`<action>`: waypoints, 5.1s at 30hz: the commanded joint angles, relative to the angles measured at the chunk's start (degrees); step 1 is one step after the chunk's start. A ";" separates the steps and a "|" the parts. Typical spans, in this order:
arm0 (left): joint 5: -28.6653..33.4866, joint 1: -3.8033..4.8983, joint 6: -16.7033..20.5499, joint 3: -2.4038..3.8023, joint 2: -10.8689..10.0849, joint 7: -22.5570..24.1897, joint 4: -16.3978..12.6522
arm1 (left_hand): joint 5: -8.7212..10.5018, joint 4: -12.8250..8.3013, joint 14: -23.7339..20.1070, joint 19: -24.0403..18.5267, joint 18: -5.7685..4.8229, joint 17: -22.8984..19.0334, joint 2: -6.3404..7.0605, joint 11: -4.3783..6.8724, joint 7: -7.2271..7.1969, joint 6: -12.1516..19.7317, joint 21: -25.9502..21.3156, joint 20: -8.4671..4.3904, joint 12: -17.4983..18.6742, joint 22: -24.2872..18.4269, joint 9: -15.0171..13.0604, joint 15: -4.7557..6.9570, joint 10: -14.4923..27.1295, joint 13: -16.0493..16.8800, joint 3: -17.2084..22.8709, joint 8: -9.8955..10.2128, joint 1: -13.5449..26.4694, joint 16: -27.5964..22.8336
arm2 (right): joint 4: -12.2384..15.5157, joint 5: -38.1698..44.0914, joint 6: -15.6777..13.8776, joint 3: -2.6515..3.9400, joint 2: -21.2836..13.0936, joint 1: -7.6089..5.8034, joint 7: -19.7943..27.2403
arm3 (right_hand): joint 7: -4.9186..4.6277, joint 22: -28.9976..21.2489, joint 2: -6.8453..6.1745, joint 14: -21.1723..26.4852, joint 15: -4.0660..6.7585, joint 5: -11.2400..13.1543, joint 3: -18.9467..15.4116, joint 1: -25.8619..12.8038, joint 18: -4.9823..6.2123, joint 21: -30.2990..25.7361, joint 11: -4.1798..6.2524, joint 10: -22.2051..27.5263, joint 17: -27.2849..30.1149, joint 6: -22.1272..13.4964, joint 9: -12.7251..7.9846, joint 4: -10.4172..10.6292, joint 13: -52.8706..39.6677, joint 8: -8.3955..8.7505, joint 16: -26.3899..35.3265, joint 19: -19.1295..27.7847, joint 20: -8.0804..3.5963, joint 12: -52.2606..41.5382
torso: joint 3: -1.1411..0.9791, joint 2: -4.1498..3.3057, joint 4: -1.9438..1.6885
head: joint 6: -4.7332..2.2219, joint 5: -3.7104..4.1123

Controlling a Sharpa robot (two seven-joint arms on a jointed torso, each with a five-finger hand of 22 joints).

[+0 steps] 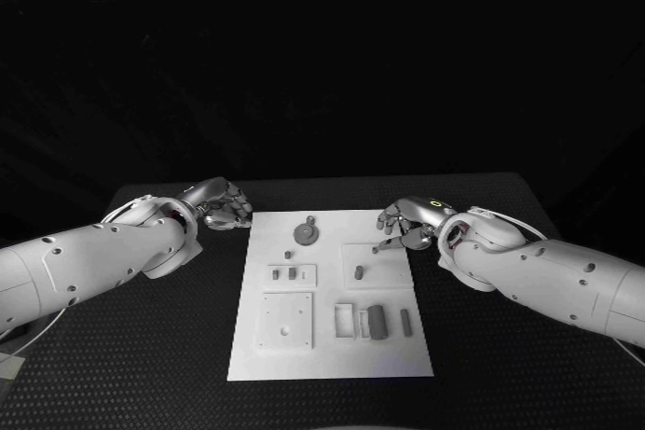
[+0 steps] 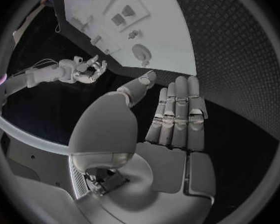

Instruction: Assemble the parts on the task board

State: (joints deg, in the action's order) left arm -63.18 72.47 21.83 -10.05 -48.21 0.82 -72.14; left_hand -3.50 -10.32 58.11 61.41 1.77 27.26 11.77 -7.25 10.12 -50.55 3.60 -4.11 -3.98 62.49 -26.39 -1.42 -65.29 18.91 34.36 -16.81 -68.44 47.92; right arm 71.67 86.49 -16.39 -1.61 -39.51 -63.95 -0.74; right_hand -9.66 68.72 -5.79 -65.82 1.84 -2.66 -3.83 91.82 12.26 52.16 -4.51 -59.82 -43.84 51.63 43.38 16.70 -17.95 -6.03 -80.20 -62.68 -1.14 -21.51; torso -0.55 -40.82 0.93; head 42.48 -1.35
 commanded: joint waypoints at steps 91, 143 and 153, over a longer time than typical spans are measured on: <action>6.21 0.07 -0.92 0.04 0.42 2.53 -0.82 | 0.15 1.21 0.24 0.11 -0.84 0.69 0.41 -0.04 0.06 0.79 0.12 -0.01 0.01 -2.70 0.04 0.00 0.48 -0.02 -0.70 -0.56 0.13 -1.67 | -1.98 19.92 5.25 -4.28 4.58 2.45 -7.49 | 0.74 1.95 -4.99 -1.43 0.13 0.00 23.52 3.13 2.74 1.29 0.16 -9.08 -1.08 3.47 -1.67 -0.19 5.25 0.48 0.66 0.12 -0.09 10.16 | 0.01 -0.01 0.00 | 0.92 -0.03; 5.73 0.07 -1.02 0.04 0.47 2.05 -0.67 | 0.12 1.33 0.70 0.55 -0.78 1.13 0.41 -0.06 0.15 1.03 0.24 -0.11 0.04 -3.27 0.10 0.06 0.70 -0.04 -0.93 -0.61 -0.07 -1.82 | -1.06 22.38 0.88 -4.71 4.63 2.59 -10.65 | 2.85 2.31 -5.34 -4.61 2.52 0.08 40.50 -15.93 2.74 2.86 2.73 -14.78 -2.41 8.32 1.13 -19.92 1.90 -1.97 1.32 -3.19 -1.07 9.06 | 0.04 0.02 -0.05 | 0.76 0.27; 5.73 0.07 -1.01 0.04 0.47 2.05 -0.62 | 0.11 1.32 0.78 0.64 -0.76 1.21 0.43 -0.06 0.16 1.07 0.25 -0.12 0.03 -3.35 0.11 0.07 0.73 -0.04 -0.97 -0.61 -0.13 -1.83 | -0.24 22.38 -0.04 -4.67 4.05 2.58 -11.11 | 2.93 2.20 -2.71 -5.15 2.69 0.04 44.33 -24.12 2.74 3.06 2.76 -15.02 -2.84 8.46 1.92 -29.83 0.92 -2.09 1.69 -4.00 -1.29 9.16 | 0.04 0.01 -0.04 | 0.82 0.24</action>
State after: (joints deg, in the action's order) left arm -57.28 72.47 21.21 -10.05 -47.82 2.72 -72.70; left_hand -3.50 -9.23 58.56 61.65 0.86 28.40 11.76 -7.34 10.32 -49.95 3.60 -4.29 -3.98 59.19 -26.37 -1.43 -65.00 18.93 33.58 -17.03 -68.45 46.33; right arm 71.51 108.73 -19.54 -5.75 -35.09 -62.10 -11.34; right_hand -6.74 70.94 -8.57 -70.75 4.48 -2.44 40.42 67.95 10.72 55.03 -2.11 -68.36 -46.64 59.57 44.59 -12.88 -17.07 -7.84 -78.69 -66.26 -2.46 -12.61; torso -0.49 -40.81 0.87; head 43.29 -1.08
